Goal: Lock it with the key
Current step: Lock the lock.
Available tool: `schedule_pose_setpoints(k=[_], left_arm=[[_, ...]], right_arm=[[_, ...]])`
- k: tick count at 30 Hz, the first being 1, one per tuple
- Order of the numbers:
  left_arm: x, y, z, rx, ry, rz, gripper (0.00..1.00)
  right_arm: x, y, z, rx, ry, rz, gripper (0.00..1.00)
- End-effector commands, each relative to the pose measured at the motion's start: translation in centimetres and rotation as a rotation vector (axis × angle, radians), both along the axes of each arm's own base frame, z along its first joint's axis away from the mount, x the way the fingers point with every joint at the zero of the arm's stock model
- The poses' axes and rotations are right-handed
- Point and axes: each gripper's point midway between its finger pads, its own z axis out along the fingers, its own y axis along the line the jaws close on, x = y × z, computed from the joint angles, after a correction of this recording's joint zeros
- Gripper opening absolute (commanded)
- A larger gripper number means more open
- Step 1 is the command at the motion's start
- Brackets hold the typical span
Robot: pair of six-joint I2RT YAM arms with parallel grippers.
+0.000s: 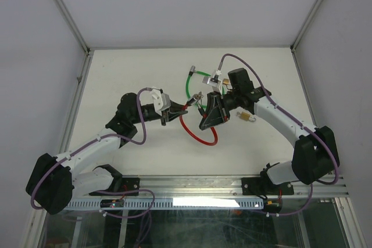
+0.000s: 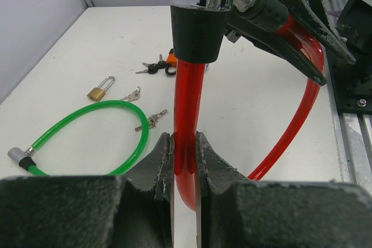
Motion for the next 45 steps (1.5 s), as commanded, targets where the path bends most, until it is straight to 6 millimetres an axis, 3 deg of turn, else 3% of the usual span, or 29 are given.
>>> schedule_pose_setpoints(k=[1,10,16,26,45], left_arm=[[-0.4,-0.5,3.2,-0.052,-0.069,-0.063,0.00],[-0.3,-0.5,3.4,-0.056,-0.063,-0.071,0.00],[-1.1,-0.5,2.6,-0.013,-0.091,-0.126,0.00],[-3.1,-1.4,0.8,0.058,0.027,-0.299,0.00],[-1.2,0.3,4.7,-0.045,-0.017,-0.154,0.00]], right_arm=[[-0.9,-0.6,3.1,0.104,-0.067,0.055,0.00],[-0.9,-0.6,2.9,0.099,-0.058,0.056,0.00],[-0.9,-0.6,2.9,0.101,-0.047,0.062,0.00],[-0.7,-0.5,2.7,0.091,-0.064,0.046,0.00],[-1.8,-0.7,3.2,0.079,-0.082,0.041,0.00]])
